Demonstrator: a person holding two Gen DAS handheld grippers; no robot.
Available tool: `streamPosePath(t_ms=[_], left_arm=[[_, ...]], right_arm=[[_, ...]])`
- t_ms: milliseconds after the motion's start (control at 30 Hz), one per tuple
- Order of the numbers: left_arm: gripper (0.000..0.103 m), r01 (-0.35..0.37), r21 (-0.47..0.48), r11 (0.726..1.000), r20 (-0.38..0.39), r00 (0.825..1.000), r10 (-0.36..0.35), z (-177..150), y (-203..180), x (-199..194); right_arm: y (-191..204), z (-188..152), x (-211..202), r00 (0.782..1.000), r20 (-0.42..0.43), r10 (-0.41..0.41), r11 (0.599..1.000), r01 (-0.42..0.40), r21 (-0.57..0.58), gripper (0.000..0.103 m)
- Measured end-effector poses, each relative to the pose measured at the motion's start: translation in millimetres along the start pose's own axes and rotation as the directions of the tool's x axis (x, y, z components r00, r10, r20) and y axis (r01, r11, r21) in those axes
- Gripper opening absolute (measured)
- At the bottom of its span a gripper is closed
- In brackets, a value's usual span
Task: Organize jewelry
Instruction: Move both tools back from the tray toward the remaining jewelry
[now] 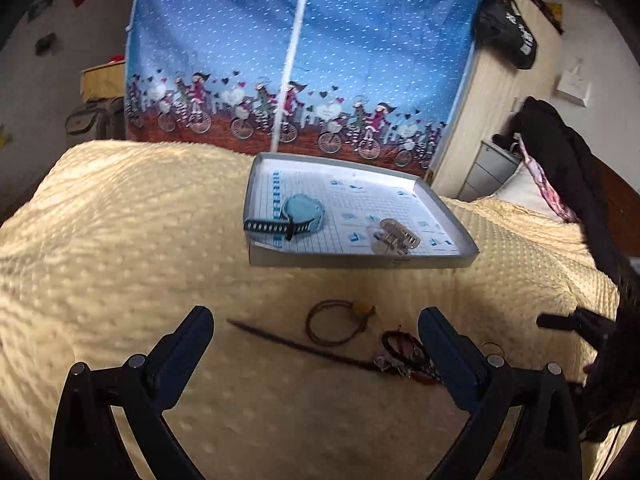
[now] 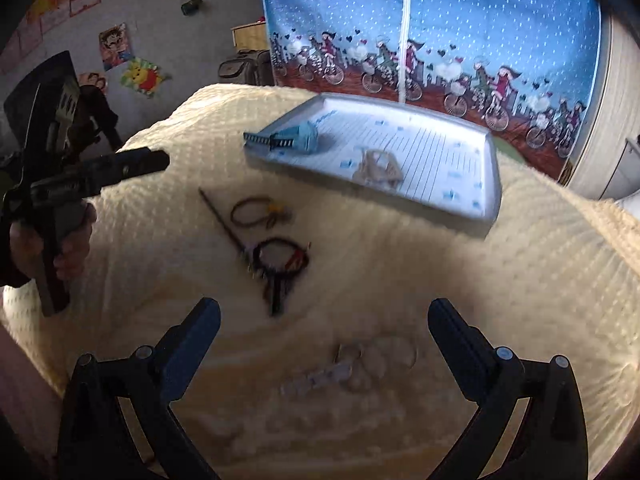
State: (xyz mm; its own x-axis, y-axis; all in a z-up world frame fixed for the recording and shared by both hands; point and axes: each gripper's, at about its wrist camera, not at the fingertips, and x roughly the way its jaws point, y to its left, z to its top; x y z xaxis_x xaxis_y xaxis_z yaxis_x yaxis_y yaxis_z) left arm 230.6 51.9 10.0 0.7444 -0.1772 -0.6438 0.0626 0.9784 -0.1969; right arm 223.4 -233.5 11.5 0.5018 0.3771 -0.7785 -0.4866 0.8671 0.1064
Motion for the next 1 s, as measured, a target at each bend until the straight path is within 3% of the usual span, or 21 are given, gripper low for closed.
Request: streamPosePath(t_ms=[167,367,467,633,800,1000], left_arm=[[0.103,-0.026,-0.023,0.999,0.007,1.0,0.026,-23,-26,-3],[0.103,0.019,0.085,0.996,-0.044,0.999,-0.015,-55,-64,9],[0.103,0.026,0.094,0.995,-0.083,0.996,-0.019,-65,-69,15],[0.103,0.037,0.061,0.997,-0.128,0.991,-0.029,-69,-65,19],[0.103,0.036,0.095,0.995,-0.167,0.986,-0.02,-69,-69,27],[0.101,0.104,0.089,0.991,-0.179,0.98,-0.087,-56,-70,36]], right_arm=[[-20,-31,2,1.0,0.002,0.031,0.999,-0.031,-0.024,0.102],[-31,-41,5,0.998,-0.025,0.054,0.998,-0.055,-0.039,0.102],[-32,-48,3,0.998,-0.031,0.053,0.997,-0.055,-0.049,0.102],[-35,-50,8,0.993,-0.075,0.09,0.996,-0.09,-0.003,0.102],[-38,-49,18,0.989,-0.105,0.106,0.993,-0.101,0.058,0.102],[-51,-41,31,0.986,-0.138,0.094,0.984,-0.071,0.164,0.102]])
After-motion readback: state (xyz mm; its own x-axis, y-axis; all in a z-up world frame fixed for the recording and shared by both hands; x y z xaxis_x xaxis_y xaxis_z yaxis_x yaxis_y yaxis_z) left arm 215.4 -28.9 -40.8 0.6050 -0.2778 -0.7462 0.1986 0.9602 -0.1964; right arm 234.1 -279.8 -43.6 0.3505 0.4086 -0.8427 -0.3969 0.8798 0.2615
